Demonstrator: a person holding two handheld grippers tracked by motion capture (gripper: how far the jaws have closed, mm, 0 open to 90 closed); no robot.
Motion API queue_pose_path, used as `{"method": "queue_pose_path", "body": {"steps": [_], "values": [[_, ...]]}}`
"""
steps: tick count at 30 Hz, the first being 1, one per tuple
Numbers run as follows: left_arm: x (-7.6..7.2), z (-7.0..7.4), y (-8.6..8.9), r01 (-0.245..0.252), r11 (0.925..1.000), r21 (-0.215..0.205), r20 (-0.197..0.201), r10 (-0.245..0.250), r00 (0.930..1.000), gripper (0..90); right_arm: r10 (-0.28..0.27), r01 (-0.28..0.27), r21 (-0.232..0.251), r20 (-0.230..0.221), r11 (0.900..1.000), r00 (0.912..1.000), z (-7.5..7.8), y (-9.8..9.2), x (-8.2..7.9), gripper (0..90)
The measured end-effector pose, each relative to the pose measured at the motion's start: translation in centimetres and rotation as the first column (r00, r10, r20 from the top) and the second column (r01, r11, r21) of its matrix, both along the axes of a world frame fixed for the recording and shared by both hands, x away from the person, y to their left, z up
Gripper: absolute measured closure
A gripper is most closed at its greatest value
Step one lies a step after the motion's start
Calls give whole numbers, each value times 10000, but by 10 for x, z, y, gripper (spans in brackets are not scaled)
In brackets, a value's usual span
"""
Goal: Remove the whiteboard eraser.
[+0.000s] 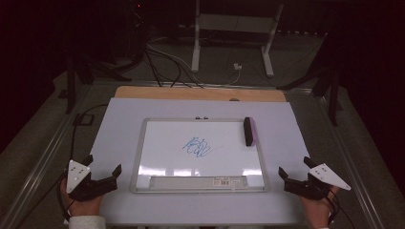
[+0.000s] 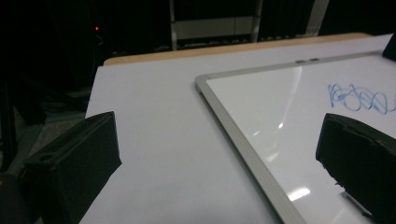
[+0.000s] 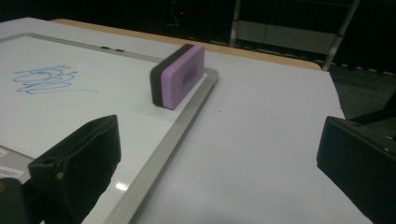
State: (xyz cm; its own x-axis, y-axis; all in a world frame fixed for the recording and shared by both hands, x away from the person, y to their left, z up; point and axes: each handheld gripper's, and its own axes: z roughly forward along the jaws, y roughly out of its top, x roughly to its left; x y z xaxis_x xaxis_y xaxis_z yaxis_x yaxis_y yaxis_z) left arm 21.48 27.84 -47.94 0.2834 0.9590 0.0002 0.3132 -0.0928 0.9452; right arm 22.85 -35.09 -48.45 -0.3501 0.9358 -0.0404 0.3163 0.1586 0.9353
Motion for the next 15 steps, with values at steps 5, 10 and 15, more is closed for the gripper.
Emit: {"method": "queue_pose_path", "body": {"steps": [5,10,15], "values": [[-2,3,-2,33,10000,-9,221,-33,9998,5,-170,170,52,-87,9998,9998,1,-2,0,0],[-1,2,-4,51,10000,1,187,-51,9998,5,-412,404,-222,-344,9989,9986,3,-3,0,0],[-2,1,-3,-161,9999,40,146,160,9998,5,-381,384,90,-284,9992,9989,15,-3,-1,0]]}}
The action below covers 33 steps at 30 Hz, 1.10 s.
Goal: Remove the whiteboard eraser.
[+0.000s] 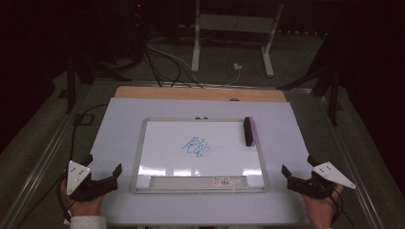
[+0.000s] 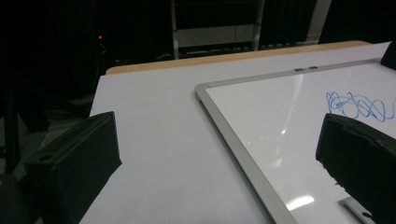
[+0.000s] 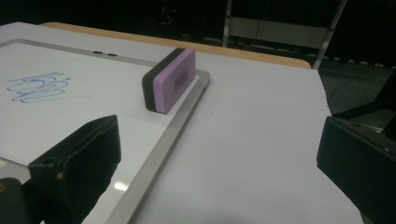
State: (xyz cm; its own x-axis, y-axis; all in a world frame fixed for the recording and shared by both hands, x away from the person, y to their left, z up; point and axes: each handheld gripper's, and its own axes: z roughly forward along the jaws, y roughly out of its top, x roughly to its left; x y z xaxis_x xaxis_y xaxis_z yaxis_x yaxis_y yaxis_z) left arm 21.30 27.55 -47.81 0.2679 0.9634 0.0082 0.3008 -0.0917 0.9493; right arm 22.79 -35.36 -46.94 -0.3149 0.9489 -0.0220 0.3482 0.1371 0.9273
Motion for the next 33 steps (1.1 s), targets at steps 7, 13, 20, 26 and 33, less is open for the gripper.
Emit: {"method": "queue_pose_path", "body": {"steps": [7,13,20,26,33], "values": [[1,-2,-2,-117,9999,62,-97,117,9999,5,357,-358,99,109,9993,9993,24,8,10,0],[1,-4,-1,-171,9999,4,-172,171,9997,5,558,-558,38,30,9984,9984,44,17,26,0],[3,-6,-1,-183,9998,5,-273,183,9995,5,825,-825,-16,-7,9966,9966,57,26,44,0],[3,-7,0,-244,9997,-22,-269,244,9993,5,836,-836,-21,-126,9965,9964,58,30,63,0],[4,-8,0,-234,9997,26,-279,234,9993,5,940,-941,3,-454,9956,9945,57,38,80,0]]}}
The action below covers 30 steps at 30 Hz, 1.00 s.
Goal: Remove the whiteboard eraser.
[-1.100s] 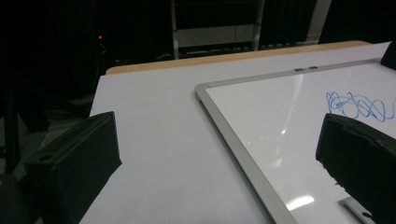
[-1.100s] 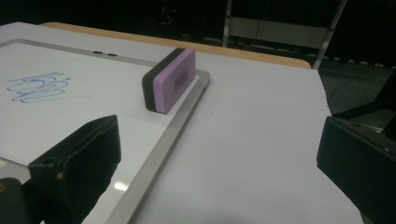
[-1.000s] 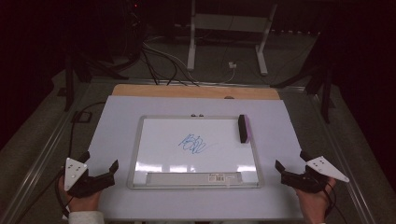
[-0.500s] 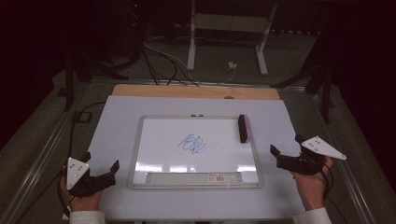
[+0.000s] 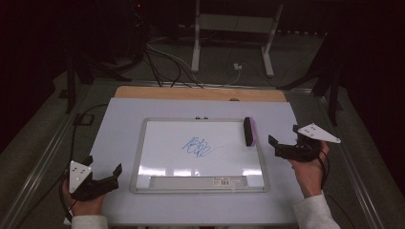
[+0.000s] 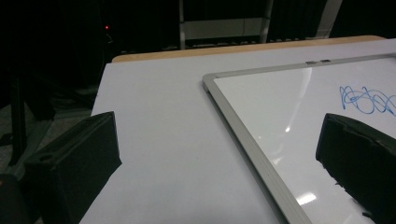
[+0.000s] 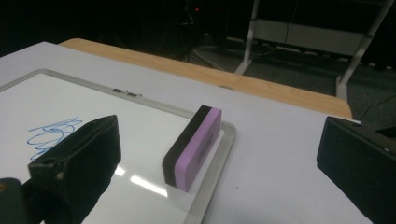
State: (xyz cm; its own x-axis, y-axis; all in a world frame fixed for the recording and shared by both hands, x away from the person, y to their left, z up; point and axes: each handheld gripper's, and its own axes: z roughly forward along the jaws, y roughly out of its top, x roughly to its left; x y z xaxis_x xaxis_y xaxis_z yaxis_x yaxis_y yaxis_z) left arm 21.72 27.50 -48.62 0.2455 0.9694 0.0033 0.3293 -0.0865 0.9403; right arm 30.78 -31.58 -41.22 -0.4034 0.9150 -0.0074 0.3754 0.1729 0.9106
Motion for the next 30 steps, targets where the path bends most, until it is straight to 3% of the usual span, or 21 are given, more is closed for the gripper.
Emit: {"method": "queue_pose_path", "body": {"steps": [10,18,24,26,30], "values": [[-1,1,-1,2,10000,64,88,-2,10000,5,-50,55,142,-349,9999,9994,-2,6,18,0],[-1,1,-2,21,9999,139,70,-22,10000,5,-70,68,-23,-827,10000,9966,-11,14,39,0],[0,0,-2,30,9998,175,44,-31,10000,5,-158,166,43,-1327,9999,9910,-22,18,58,0],[0,0,-2,11,9998,183,18,-11,10000,5,-250,297,250,-1718,9992,9848,-28,18,69,0],[0,0,-2,17,9998,188,33,-18,10000,5,-360,440,343,-2070,9984,9777,-33,19,80,0]]}}
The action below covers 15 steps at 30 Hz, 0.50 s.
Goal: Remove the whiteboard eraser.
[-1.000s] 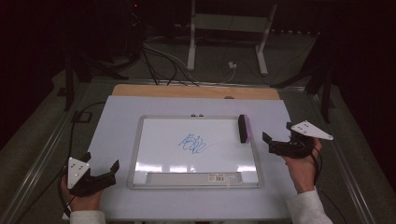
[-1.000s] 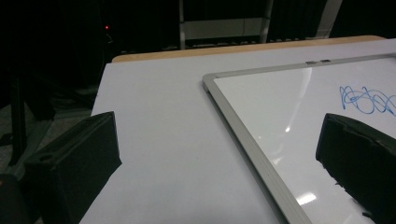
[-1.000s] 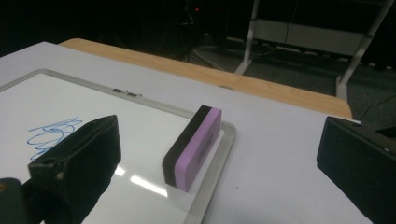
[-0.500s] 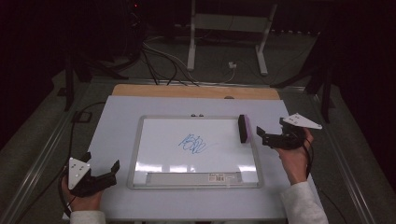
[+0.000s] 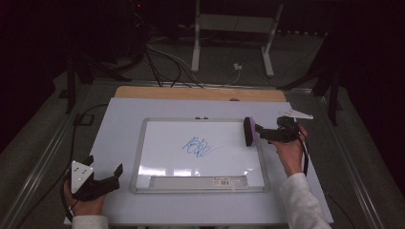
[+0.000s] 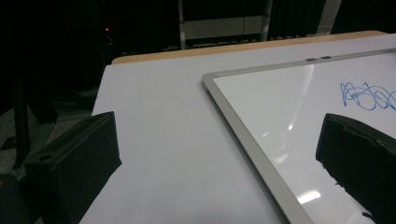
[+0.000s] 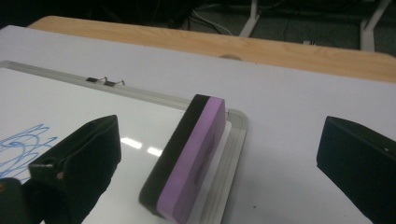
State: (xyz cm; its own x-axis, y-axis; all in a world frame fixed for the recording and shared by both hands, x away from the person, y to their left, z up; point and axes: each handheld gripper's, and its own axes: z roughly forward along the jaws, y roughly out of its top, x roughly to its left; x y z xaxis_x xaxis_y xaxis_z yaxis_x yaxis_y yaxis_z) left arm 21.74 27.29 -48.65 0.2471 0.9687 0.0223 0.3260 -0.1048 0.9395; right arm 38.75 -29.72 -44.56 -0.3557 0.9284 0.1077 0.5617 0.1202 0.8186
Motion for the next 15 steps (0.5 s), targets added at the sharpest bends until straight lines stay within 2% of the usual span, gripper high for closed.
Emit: {"method": "queue_pose_path", "body": {"steps": [12,14,15], "values": [[1,-1,1,-4,10000,2,-86,4,10000,5,-113,119,124,-511,9999,9986,-16,8,14,17],[1,-1,1,-13,10000,-12,-96,13,10000,5,-105,109,53,-664,9999,9977,-19,9,16,19],[1,-1,1,-16,10000,-26,-100,16,9999,5,-138,134,-49,-832,9999,9964,-21,9,17,50]]}}
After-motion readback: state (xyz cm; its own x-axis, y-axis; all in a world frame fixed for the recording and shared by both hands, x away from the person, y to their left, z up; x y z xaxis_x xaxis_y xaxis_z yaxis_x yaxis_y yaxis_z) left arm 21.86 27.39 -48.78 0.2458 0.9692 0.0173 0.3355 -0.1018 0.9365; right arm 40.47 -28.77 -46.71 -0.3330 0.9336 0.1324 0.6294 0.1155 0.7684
